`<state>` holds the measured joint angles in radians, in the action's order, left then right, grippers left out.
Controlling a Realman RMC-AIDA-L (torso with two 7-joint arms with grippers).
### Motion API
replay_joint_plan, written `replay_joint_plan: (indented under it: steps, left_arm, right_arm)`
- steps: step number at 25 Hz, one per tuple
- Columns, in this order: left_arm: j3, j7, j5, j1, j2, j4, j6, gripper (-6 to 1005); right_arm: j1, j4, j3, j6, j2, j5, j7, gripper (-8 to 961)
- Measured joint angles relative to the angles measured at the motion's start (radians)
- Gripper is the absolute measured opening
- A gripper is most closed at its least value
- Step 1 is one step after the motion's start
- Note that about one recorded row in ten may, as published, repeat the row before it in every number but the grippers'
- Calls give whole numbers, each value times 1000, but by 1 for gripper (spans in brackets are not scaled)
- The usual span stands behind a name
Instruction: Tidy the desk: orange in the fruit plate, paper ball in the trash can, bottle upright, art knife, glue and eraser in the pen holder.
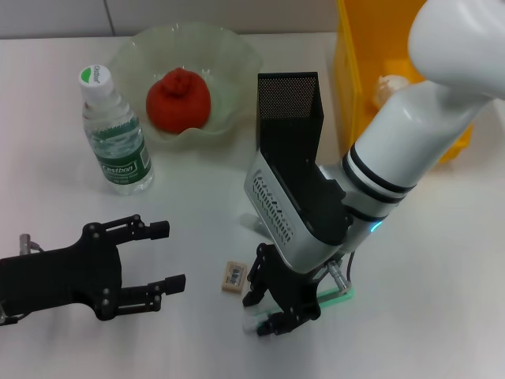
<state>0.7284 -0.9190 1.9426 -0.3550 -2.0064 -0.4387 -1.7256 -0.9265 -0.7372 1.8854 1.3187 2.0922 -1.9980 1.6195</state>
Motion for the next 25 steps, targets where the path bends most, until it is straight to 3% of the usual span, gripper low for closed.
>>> replay_joint_plan:
  steps: [14,19,21,22,25]
  left_arm:
    - [-16,-4,-1,-1,0,0,0,784]
    - [-24,-4,-1,3,3,0,-9,784]
    - [-24,-4,-1,3,3,0,-10,784]
    - [-24,-4,-1,4,3,0,-13,784]
    - [-25,-5,-1,5,3,0,-18,784]
  right_arm:
    - [37,-63,-35,50,-1,-1,-2,242]
    - [76,-105,-197,168,-8,-5,-7,172]
    - [93,-105,-286,204,-10,-7,-10,172]
    - [113,-99,-382,229,-12,-9,-13,172]
    - [134,-84,-463,236,-12,-8,-6,172]
